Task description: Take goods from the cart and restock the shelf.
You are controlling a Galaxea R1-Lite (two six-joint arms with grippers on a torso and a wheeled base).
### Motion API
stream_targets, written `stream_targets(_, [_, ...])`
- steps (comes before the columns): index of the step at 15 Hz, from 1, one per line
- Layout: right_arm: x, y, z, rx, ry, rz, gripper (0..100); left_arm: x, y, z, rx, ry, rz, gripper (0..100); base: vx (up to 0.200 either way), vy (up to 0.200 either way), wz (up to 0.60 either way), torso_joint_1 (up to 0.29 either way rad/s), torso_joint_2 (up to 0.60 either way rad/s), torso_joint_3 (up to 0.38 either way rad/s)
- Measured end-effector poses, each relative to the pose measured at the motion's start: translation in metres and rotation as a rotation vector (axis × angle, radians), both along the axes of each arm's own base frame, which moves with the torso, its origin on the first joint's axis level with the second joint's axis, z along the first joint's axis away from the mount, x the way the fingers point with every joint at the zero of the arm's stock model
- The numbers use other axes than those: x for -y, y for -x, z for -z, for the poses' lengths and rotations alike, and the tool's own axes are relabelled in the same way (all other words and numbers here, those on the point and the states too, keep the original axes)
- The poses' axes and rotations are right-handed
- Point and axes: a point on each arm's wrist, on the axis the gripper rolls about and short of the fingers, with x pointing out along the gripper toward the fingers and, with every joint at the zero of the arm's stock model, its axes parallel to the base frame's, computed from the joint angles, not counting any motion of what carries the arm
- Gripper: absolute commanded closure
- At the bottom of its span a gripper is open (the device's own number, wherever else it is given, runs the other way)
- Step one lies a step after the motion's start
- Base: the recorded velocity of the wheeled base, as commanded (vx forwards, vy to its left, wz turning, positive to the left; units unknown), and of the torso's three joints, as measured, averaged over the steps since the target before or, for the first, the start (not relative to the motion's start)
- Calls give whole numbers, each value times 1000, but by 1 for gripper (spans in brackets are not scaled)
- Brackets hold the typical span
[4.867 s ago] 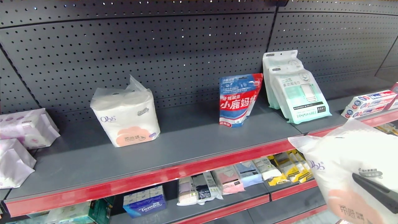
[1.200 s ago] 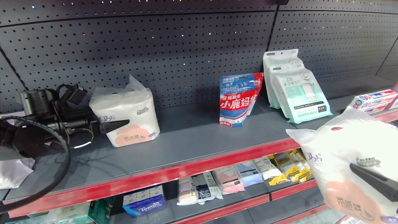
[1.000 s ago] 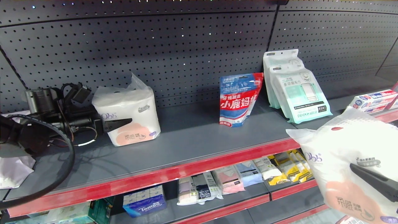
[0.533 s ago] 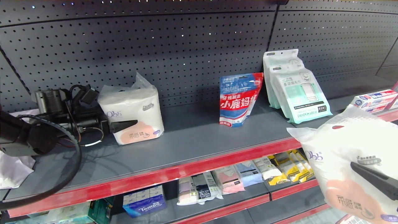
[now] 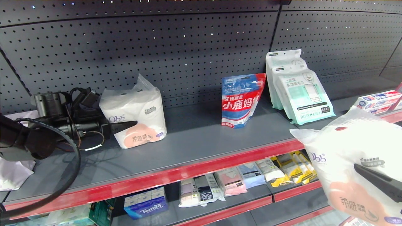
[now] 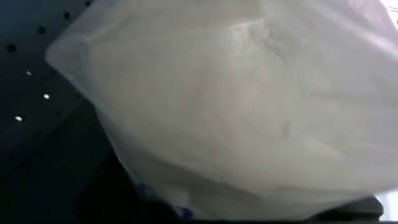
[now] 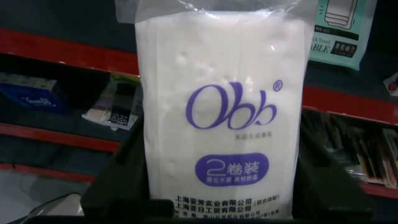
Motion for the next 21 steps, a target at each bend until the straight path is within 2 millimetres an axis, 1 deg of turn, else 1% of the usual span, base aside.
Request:
stream_targets(4, [0, 0, -1, 3, 0, 0, 100, 6, 28, -3, -46, 17, 8, 100, 0, 0, 0, 0, 0, 0])
stream_targets(7, [0, 0, -1, 3, 0, -1, 100, 8, 43, -8, 23, 11, 13, 100, 0, 0, 0, 0, 0, 0])
stream_targets(12, [0, 1, -2, 11, 0, -2, 100, 21, 62, -1, 56, 53, 38, 100, 0, 0, 0, 0, 0, 0])
stream_targets(14, [0, 1, -3, 17, -1, -2, 100, 23, 69, 6, 45, 61, 42, 100, 0, 0, 0, 0, 0, 0])
stream_targets(17, [0, 1, -4, 21, -2, -2, 100, 21, 74, 11, 31, 64, 33, 100, 0, 0, 0, 0, 0, 0])
stream_targets(19, [0, 1, -5, 23, -1, -2, 100, 13, 75, 11, 37, 66, 21, 100, 0, 0, 0, 0, 0, 0])
stream_targets(21, [0, 1, -5, 25, -1, -2, 100, 5, 80, 13, 43, 73, 37, 100, 0, 0, 0, 0, 0, 0])
